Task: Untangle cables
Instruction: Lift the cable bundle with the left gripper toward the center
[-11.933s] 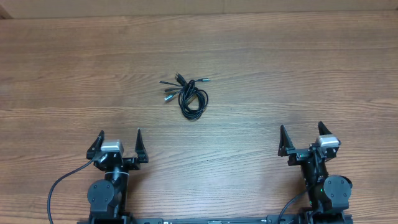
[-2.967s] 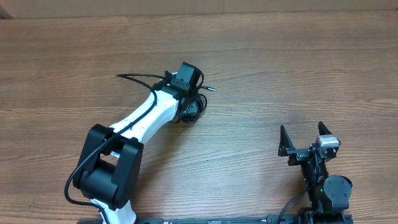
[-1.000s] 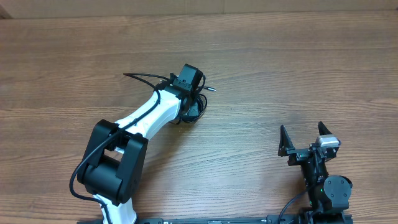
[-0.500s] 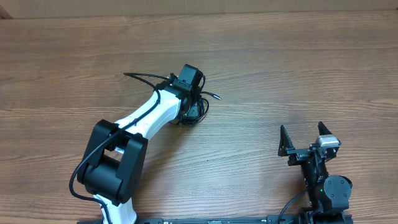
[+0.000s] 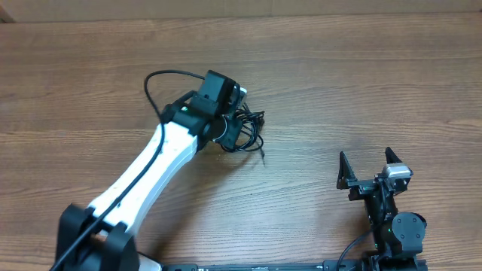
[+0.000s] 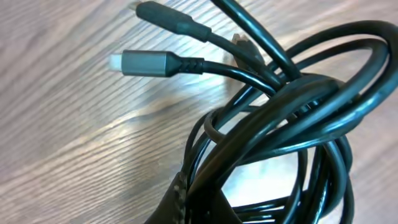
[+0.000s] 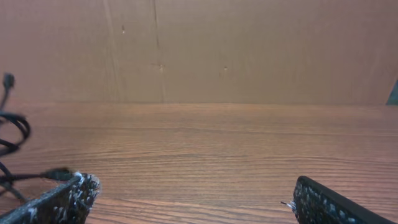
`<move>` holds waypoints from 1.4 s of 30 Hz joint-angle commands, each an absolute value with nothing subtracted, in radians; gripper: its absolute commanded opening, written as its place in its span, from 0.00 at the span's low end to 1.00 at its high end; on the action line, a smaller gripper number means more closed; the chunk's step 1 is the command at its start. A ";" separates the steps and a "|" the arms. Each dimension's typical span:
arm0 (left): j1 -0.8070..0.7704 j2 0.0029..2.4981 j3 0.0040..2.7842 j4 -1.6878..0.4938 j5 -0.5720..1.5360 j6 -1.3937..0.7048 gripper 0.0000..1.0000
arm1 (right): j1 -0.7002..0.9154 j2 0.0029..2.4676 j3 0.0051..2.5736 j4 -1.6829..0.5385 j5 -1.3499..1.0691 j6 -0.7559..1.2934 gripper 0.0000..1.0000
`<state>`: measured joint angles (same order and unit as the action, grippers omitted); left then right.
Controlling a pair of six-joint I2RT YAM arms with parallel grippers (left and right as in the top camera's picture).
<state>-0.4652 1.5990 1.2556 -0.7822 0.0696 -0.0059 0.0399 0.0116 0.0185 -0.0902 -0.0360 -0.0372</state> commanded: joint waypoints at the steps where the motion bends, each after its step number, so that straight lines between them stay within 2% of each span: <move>1: -0.472 1.495 1.275 -0.810 0.165 0.130 0.04 | 0.038 0.003 0.008 -0.084 -0.023 -0.034 1.00; 19: -0.472 1.328 1.275 -1.012 0.207 0.304 0.04 | 0.038 0.003 0.008 -0.083 -0.024 -0.033 1.00; 22: -0.472 1.304 1.275 -1.053 0.207 0.315 0.04 | 0.038 0.003 0.008 -0.081 -0.048 0.054 1.00; 25: -0.472 1.277 1.275 -1.070 0.208 0.331 0.04 | 0.038 0.003 0.014 -0.081 -0.126 0.204 1.00; 30: -0.472 1.223 1.275 -1.073 0.207 0.358 0.04 | 0.038 0.003 0.076 -0.103 -0.375 0.233 1.00; 39: -0.473 1.134 1.275 -1.046 0.219 0.393 0.04 | 0.038 0.019 0.350 -0.420 -0.398 0.311 1.00; 42: -0.473 1.115 1.275 -1.041 0.276 0.471 0.04 | 0.038 0.067 0.460 -0.500 -0.435 0.310 1.00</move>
